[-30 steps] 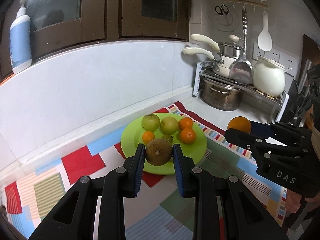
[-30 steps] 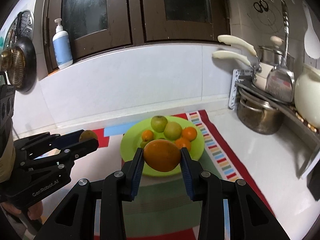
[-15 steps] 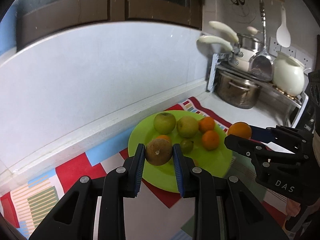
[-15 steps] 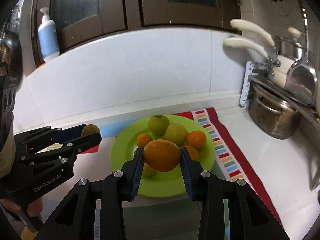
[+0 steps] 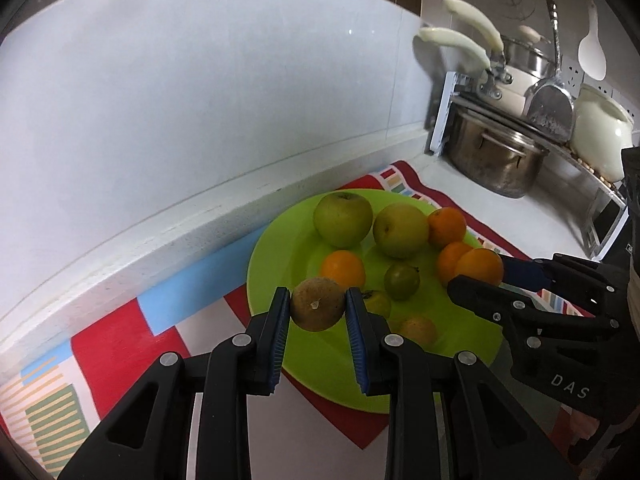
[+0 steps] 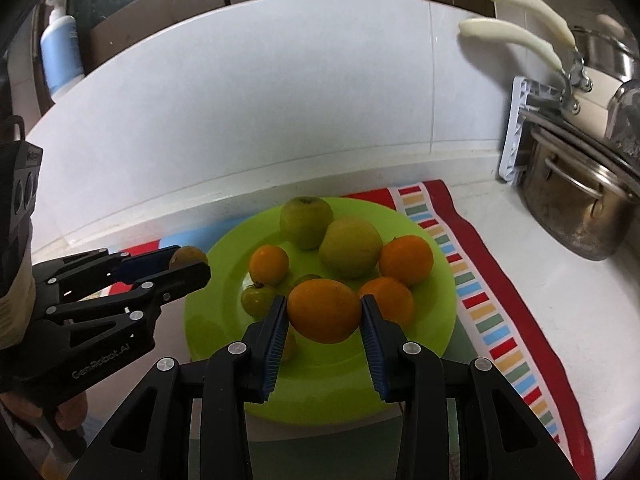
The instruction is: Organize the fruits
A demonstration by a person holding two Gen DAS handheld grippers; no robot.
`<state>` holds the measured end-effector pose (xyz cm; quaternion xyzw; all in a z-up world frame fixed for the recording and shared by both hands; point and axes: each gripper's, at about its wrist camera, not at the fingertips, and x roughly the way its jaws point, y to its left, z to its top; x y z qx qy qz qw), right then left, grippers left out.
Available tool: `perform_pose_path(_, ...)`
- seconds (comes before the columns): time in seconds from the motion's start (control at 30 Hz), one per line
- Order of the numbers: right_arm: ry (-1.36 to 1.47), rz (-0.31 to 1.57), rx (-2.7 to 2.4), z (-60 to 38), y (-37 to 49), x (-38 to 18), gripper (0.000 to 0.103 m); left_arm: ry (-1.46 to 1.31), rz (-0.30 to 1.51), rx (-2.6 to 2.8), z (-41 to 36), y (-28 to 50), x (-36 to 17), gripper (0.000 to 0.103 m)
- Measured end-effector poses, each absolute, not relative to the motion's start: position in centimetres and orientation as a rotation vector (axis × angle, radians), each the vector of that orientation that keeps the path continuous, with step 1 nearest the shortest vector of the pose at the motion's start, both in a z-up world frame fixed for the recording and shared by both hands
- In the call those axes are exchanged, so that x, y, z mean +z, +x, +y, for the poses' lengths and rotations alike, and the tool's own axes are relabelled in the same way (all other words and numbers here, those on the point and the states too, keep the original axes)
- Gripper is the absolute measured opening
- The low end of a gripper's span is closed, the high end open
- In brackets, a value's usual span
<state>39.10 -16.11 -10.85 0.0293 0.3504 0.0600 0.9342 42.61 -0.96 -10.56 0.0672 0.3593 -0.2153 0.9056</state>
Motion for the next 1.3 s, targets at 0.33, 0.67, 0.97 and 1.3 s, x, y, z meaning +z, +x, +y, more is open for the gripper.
perform_pose_path(0.33,0.063,0.733,0.113,-16.7,39.0,-10.4,0.052,0.156,0.728,-0.419,-0.7,41.9,-9.7,0.052)
perform_pose_path(0.67,0.065,0.731,0.085,-16.7,35.7,-9.0,0.066,0.163,0.695,-0.315,0.6,37.2,-7.2,0.075)
perform_pose_path(0.97,0.068,0.701,0.056,-16.5,30.2,-6.7,0.070,0.146,0.666,-0.258,2.5,31.3,-5.3,0.086)
perform_pose_path(1.3,0.068,0.633,0.014,-15.7,23.0,-4.1,0.077,0.142,0.610,-0.294,3.4,24.6,-3.3,0.089)
